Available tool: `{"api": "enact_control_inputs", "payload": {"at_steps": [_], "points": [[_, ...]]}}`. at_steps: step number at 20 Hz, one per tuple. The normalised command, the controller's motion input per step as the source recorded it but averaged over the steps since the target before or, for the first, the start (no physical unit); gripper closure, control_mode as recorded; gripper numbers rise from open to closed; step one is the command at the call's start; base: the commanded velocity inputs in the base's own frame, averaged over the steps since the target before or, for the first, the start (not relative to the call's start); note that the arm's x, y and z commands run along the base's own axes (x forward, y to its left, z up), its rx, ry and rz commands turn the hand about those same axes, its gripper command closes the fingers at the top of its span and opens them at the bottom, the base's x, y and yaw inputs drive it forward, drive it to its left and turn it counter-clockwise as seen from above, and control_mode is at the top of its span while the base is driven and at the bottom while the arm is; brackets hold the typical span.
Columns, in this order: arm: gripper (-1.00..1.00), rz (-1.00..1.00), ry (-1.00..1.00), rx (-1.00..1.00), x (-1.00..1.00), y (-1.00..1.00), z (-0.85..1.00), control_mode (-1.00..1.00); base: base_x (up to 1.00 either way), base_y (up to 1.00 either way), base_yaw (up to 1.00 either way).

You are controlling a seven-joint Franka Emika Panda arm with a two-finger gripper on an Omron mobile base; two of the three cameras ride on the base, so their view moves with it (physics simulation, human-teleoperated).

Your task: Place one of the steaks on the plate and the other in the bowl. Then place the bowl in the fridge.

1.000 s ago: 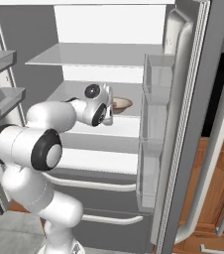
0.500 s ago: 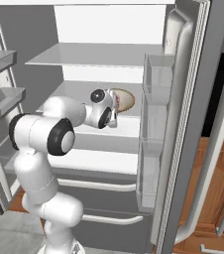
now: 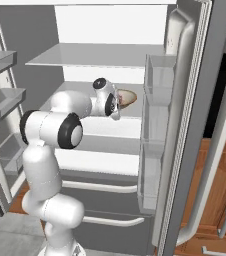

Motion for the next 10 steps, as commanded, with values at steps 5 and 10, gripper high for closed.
{"api": "enact_control_inputs", "payload": {"at_steps": [5, 10], "points": [[-1.00, 0.00, -0.01, 0.01, 0.20, 0.00, -0.05, -1.00, 0.00, 0.00, 0.00], [-1.00, 0.00, -0.08, 0.04, 0.12, 0.00, -0.06, -1.00, 0.00, 0.00, 0.00]]}}
